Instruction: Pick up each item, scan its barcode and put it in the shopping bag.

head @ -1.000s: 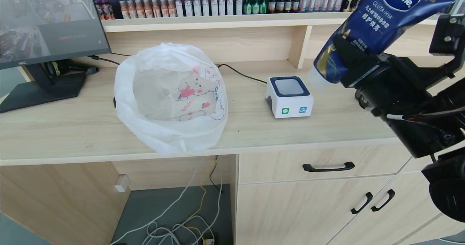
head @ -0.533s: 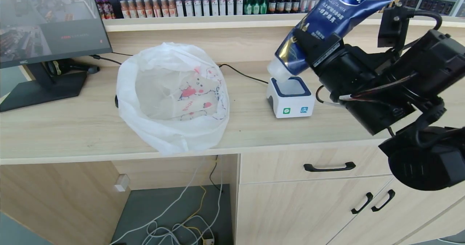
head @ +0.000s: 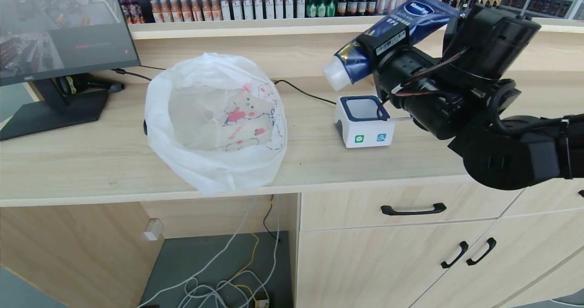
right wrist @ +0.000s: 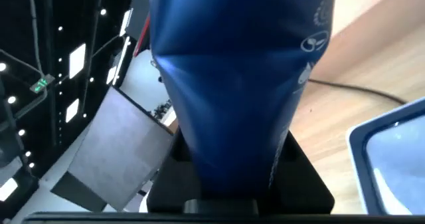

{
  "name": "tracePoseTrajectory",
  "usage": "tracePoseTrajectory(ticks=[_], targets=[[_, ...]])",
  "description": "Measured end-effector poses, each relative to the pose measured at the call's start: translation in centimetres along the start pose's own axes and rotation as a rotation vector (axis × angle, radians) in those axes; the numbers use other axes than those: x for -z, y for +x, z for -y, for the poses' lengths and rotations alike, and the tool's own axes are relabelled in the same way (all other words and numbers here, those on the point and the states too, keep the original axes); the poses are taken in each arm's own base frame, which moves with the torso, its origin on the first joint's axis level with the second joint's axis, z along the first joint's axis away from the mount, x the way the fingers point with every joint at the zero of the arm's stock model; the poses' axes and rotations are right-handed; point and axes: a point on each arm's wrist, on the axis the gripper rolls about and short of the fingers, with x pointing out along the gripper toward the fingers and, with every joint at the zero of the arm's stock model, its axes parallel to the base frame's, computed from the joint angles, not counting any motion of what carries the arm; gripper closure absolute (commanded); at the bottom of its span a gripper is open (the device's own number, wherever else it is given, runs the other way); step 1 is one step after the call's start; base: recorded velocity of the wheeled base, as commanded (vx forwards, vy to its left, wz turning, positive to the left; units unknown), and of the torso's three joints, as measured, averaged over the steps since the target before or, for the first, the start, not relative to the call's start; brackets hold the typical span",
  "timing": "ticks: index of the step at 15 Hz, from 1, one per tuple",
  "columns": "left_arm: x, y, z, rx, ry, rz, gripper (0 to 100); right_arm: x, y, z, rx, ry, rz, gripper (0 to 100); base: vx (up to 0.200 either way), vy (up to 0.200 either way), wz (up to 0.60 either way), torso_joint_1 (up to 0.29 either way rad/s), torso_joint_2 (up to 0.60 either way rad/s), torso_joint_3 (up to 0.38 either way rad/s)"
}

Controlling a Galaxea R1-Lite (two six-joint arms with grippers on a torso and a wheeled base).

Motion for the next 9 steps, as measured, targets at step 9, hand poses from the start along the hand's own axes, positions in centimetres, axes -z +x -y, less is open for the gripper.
tracePoseTrajectory(ticks=[9], targets=[[0.0, 0.0, 0.0, 0.000, 0.000, 0.000, 0, 0.6, 1.5, 2.0, 0.106, 0.231, 0.037, 100, 0.000, 0.000, 0.00, 0.000, 0.00, 0.000]])
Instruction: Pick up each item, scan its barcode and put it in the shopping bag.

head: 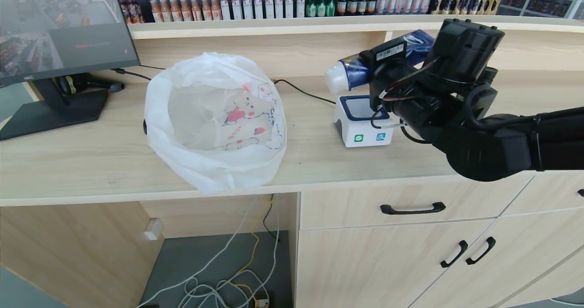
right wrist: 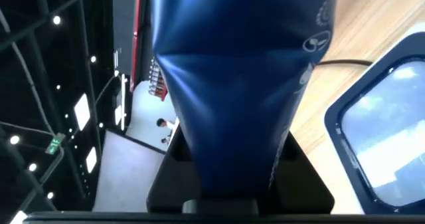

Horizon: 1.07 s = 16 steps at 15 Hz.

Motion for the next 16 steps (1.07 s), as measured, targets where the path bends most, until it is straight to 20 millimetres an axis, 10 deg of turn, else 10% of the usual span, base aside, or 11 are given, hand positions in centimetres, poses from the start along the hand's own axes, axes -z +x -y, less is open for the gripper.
tracePoseTrajectory(ticks=[16], targets=[[0.0, 0.0, 0.0, 0.000, 0.000, 0.000, 0, 0.6, 1.3, 3.2, 0.068, 0.037, 0.001, 100, 0.000, 0.000, 0.00, 0.000, 0.00, 0.000]])
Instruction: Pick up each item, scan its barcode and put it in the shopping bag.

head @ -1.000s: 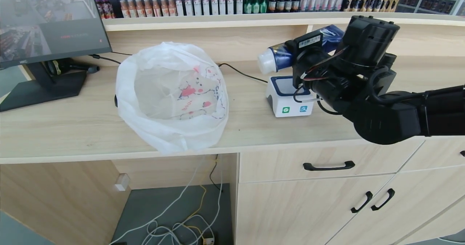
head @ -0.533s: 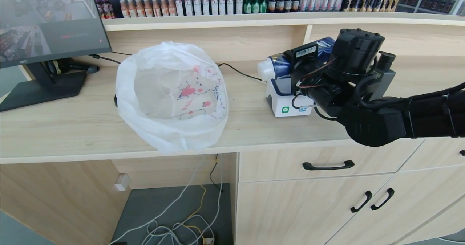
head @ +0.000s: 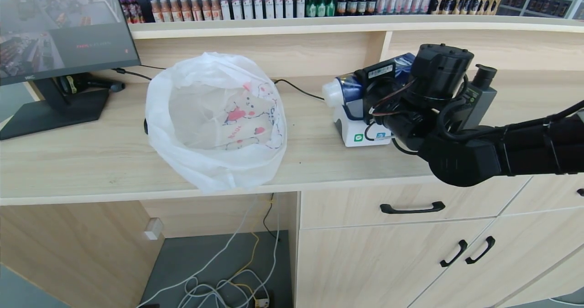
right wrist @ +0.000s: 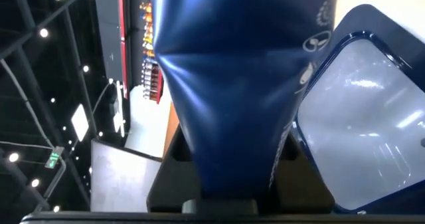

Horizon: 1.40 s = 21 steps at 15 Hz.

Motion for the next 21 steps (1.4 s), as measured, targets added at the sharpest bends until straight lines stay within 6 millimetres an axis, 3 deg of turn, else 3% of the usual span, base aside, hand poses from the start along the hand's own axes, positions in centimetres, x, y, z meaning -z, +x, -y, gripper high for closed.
tracePoseTrajectory(ticks=[10, 21], targets=[[0.0, 0.0, 0.0, 0.000, 0.000, 0.000, 0, -1.3, 0.4, 0.8, 0.020, 0.050, 0.039, 100, 0.000, 0.000, 0.00, 0.000, 0.00, 0.000], [0.0, 0.0, 0.0, -0.001, 0.000, 0.000, 0, -1.1, 0.5, 1.6, 0.045, 0.042, 0.035, 100, 0.000, 0.000, 0.00, 0.000, 0.00, 0.000]])
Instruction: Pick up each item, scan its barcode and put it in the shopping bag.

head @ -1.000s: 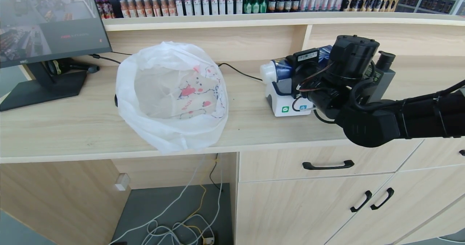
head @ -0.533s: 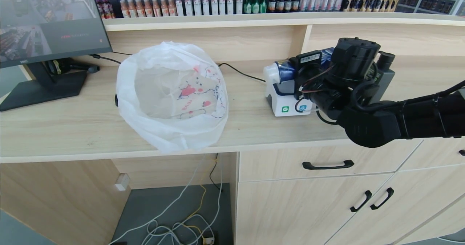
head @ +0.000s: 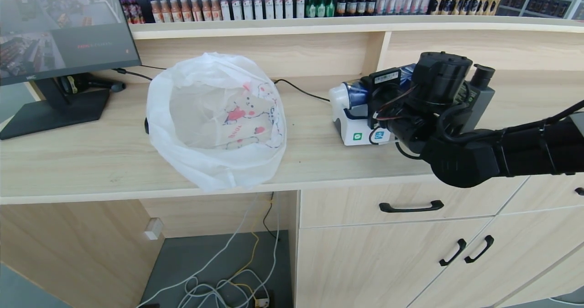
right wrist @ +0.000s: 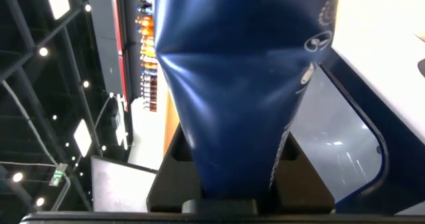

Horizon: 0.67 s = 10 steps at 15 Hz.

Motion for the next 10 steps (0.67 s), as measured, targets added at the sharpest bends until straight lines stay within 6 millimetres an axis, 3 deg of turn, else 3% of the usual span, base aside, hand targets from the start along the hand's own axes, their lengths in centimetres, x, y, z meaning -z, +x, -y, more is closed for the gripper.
tracePoseTrajectory(ticks=[10], targets=[[0.00, 0.00, 0.00, 0.001, 0.000, 0.000, 0, -0.06, -0.05, -0.14, -0.004, 0.000, 0.001, 100, 0.000, 0.000, 0.00, 0.000, 0.00, 0.000]])
